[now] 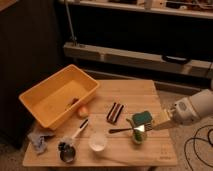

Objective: Place fork in paper cup

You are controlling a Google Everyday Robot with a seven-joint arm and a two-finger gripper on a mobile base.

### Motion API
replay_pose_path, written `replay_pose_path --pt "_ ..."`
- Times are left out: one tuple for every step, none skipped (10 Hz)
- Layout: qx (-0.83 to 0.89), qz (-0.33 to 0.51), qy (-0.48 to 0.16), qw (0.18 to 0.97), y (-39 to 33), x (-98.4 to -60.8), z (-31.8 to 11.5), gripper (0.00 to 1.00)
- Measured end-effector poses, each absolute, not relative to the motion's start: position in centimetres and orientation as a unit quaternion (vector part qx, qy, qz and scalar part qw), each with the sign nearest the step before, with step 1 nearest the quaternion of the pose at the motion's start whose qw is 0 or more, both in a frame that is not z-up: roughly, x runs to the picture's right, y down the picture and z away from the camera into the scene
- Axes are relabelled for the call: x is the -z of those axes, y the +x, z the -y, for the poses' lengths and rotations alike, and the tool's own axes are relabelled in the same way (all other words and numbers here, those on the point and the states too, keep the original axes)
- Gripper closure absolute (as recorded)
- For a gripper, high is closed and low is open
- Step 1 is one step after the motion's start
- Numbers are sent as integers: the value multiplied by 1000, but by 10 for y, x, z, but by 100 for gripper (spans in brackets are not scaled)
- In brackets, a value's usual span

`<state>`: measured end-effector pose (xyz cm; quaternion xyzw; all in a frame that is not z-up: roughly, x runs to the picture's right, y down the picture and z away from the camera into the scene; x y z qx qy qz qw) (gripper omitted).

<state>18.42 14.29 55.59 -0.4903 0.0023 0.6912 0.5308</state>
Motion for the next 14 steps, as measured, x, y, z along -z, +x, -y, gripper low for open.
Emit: replay_pose_path --pt "-687 -11 -495 533 178 -563 -148 100" --pt "-683 -19 -500 533 173 -570 -155 100" --pt "-678 -25 -506 533 167 -575 -159 100" --pt "-673 -30 -510 534 160 -577 -161 100" --pt "-668 -36 -514 537 154 -580 -164 100" --pt "-664 -45 -514 541 146 -583 -168 100" --pt "-661 -54 -512 545 142 -586 -171 100" --pt "-658 -63 -510 550 137 -589 -174 100" --pt "-653 -74 -509 556 129 -593 -177 100" --pt "-650 -80 -507 560 125 -596 -179 100" --pt "-649 -87 -503 564 122 -599 -180 100" --pt "-644 -94 -500 571 113 -602 -179 100" --pt "-640 -97 -496 578 106 -603 -175 100" --pt "-640 -100 -494 580 104 -604 -174 100"
